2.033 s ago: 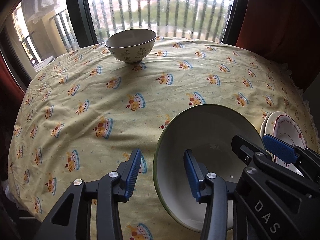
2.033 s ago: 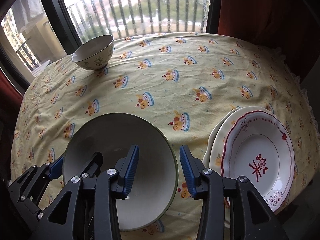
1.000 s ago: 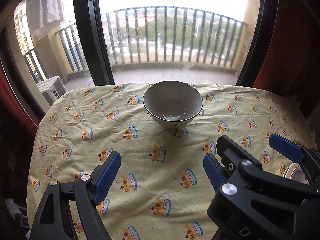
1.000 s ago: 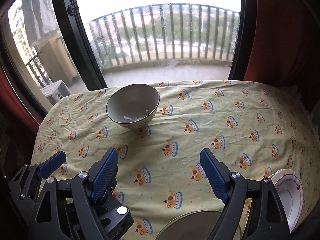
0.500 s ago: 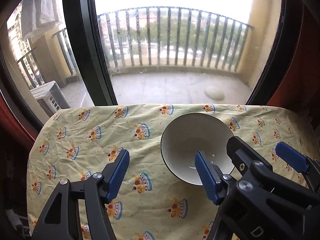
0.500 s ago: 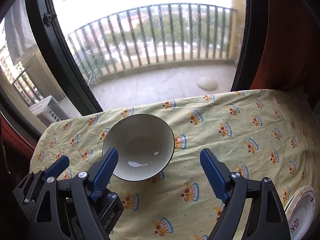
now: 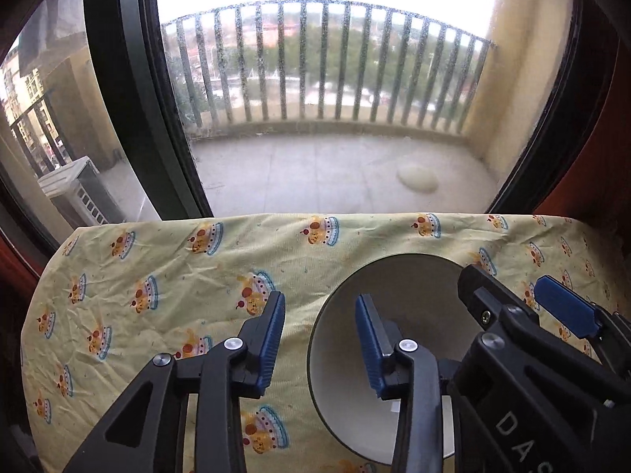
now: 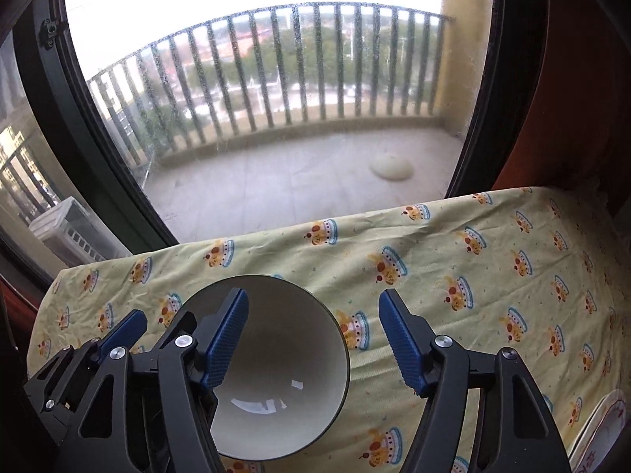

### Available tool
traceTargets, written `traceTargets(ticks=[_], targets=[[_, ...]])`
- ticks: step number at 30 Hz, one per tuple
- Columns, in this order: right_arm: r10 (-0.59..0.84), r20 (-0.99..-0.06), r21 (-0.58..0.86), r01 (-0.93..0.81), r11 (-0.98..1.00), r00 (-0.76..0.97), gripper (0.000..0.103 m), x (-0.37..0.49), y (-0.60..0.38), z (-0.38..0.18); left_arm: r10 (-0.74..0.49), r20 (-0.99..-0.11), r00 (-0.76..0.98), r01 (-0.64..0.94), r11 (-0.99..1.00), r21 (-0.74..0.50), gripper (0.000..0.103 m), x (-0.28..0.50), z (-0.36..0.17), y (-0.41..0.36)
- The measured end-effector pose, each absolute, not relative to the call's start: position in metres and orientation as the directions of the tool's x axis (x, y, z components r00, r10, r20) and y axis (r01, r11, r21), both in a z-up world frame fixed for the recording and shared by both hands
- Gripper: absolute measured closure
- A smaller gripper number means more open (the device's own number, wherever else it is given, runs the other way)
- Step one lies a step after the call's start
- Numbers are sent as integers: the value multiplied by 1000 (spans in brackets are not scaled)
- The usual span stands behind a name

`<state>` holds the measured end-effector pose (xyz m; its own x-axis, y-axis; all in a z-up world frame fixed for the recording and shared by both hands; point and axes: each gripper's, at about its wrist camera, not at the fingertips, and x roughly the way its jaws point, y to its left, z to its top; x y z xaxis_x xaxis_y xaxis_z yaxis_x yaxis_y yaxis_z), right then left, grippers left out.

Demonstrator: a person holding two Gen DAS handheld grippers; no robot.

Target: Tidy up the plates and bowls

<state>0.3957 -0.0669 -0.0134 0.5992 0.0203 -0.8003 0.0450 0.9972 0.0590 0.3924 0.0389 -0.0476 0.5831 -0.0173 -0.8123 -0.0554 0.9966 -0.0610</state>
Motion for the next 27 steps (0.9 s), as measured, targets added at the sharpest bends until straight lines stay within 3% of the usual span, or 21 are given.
traceTargets(ticks=[4,7,12,27], targets=[[33,-819,81,58,995,572,60,397,-69,-27,-33,-812,583,-37,997,-67,72,395,-56,37],[30,-825,88,76,993,564,66,398,-72,-34,-46,-820,570,-33,996,-79,79,398,-62,36],[24,-826,98,101,990,564,76,400,-74,-41,-31,-819,573,-46,997,-69,80,400,-66,34],[19,-834,90,101,991,551,78,397,-77,-47,-22,-824,566,-52,997,-63,80,396,-72,33]])
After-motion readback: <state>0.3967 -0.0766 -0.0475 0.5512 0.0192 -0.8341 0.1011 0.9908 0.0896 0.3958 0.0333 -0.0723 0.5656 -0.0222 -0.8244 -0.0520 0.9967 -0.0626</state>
